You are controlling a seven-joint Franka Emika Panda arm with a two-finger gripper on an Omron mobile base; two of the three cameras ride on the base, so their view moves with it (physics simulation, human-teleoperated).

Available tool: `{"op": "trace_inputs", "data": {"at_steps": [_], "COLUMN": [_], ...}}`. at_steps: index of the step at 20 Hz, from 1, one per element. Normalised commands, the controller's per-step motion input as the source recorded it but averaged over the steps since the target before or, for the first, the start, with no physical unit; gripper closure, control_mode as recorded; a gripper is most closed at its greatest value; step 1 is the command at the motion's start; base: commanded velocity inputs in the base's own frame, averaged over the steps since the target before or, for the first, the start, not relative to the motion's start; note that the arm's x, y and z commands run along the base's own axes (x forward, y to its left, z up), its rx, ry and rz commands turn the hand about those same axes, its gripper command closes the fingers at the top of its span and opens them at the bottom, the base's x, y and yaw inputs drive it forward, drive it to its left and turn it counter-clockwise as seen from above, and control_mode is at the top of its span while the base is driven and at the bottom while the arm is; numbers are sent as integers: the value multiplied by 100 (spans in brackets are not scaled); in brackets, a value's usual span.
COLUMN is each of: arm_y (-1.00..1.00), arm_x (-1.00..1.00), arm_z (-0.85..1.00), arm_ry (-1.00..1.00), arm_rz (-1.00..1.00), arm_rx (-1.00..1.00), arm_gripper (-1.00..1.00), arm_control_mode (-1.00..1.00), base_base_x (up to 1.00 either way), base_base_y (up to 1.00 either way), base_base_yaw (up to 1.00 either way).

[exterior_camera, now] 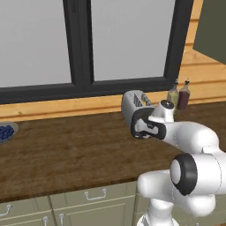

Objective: Start the toaster. Once the lever pops up, take the bread to the plate on the dining counter.

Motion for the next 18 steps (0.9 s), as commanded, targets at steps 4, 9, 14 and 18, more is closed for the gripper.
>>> {"op": "trace_inputs", "data": {"at_steps": [4, 9, 14, 18], "arm_y": [1, 0, 0, -2], "arm_x": [0, -18, -72, -50], "arm_z": [-36, 12, 78, 97], "arm_ry": [-2, -10, -14, -9], "arm_rz": [-8, -5, -5, -5], "arm_rx": [0, 0, 0, 0], "arm_gripper": [100, 100, 100, 100], "arm_control_mode": [-100, -100, -100, -100], "base_base_x": [0, 0, 0, 0], "base_base_y": [0, 0, 0, 0], "base_base_yaw": [0, 0, 0, 0]}}
